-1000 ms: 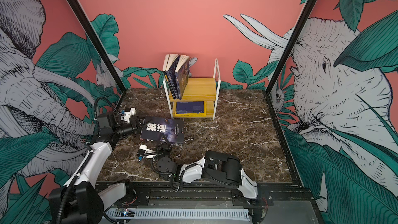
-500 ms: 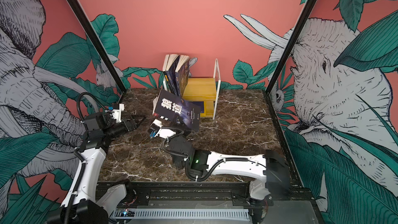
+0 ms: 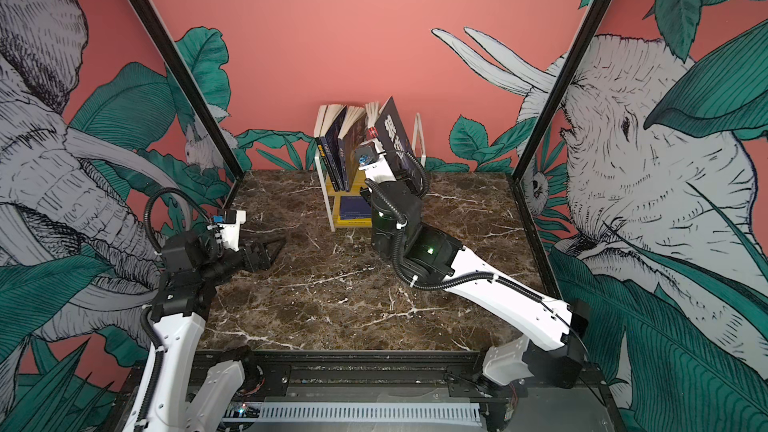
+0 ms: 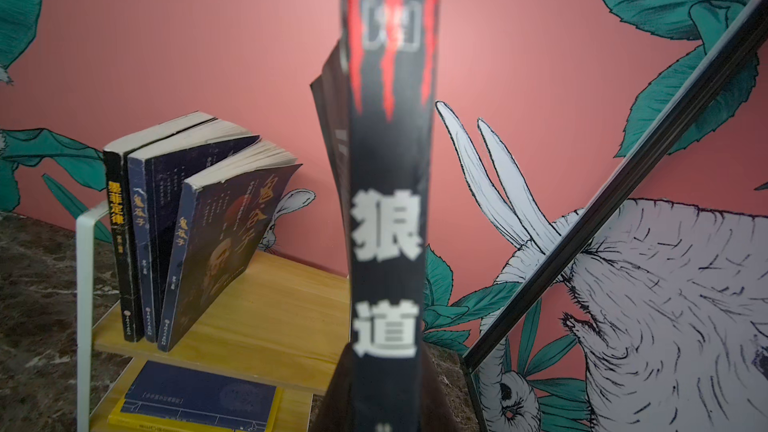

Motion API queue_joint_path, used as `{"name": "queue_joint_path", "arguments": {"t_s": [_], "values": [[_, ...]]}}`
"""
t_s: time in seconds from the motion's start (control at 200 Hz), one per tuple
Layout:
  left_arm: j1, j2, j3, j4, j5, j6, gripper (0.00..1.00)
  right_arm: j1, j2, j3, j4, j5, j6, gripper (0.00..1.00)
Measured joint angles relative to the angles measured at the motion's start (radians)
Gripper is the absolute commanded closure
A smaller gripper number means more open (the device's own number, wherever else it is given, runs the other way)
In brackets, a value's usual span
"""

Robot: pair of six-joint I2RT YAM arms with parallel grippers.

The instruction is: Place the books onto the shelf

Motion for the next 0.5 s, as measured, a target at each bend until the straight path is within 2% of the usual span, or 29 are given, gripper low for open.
{"name": "queue_joint_path", "arguments": {"t_s": [0.215,0.39,0.5], "values": [[-0.016,-0.160,-0.130,0.040,-0.026,0.030,0.01,-0.126,0.118,-0.009,0.042,-0.083,0.166,1.00],[0.014,-0.217,-0.207,0.103,0.012,0.009,0.01,-0.226,0.164,-0.051,0.096,-0.206,0.351,1.00],[0.033,-0.232,-0.211,0.122,0.022,-0.008,0.00,-0.269,0.203,-0.071,0.159,-0.260,0.426,1.00]]}}
